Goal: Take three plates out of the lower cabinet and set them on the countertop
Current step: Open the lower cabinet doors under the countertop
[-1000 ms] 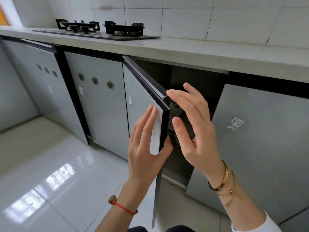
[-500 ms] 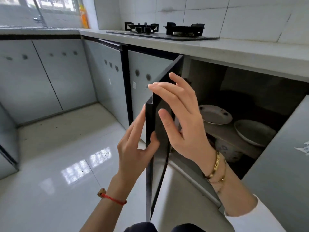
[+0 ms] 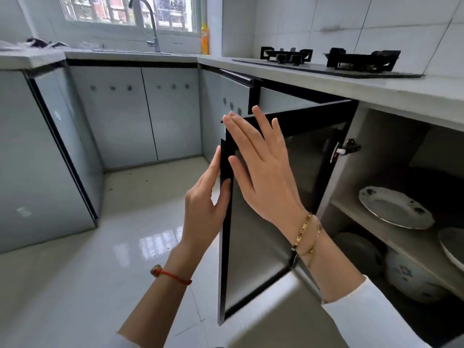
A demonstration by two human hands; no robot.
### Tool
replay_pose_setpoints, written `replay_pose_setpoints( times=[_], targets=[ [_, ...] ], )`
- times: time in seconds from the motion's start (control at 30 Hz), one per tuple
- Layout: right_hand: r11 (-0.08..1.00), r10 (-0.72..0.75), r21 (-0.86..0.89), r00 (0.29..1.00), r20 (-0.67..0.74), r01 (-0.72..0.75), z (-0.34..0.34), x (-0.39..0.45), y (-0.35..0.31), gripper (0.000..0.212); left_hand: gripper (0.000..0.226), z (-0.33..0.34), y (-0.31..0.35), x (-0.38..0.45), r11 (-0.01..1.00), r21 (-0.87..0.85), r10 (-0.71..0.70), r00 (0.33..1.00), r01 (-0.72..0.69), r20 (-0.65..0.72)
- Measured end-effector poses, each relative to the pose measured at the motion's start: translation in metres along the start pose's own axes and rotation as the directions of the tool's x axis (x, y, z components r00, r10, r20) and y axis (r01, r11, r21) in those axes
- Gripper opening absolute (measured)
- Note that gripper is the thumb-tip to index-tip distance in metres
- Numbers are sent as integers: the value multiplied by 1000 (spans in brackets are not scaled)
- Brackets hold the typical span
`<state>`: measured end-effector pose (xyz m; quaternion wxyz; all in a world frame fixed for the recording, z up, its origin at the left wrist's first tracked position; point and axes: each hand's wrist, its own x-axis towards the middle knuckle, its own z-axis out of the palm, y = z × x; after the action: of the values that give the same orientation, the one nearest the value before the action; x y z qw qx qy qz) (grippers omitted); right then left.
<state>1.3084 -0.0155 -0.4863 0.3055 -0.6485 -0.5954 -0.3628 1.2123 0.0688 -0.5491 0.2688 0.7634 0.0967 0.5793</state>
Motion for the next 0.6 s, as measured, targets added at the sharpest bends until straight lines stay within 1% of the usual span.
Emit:
replay_pose_setpoints(
  times=[0.13,0.3,0.47,0.6],
  targets=[
    [997,-3,-75,998,63,8,23,16,3,52,53,-1,-16,16,999,20,-40,999,40,-3],
    [993,-19,-112,996,86,29,48,34,8,54,52,0,-38,32,997,23,-75,997,75,-11],
    [992,-11,-120,994,111,24,64,41,13,57,52,2,-51,40,996,7,-86,996,86,-7],
    [996,-8,-89,994,111,18,66,42,13,58,52,2,-54,40,997,-10,-81,997,81,-3]
  ],
)
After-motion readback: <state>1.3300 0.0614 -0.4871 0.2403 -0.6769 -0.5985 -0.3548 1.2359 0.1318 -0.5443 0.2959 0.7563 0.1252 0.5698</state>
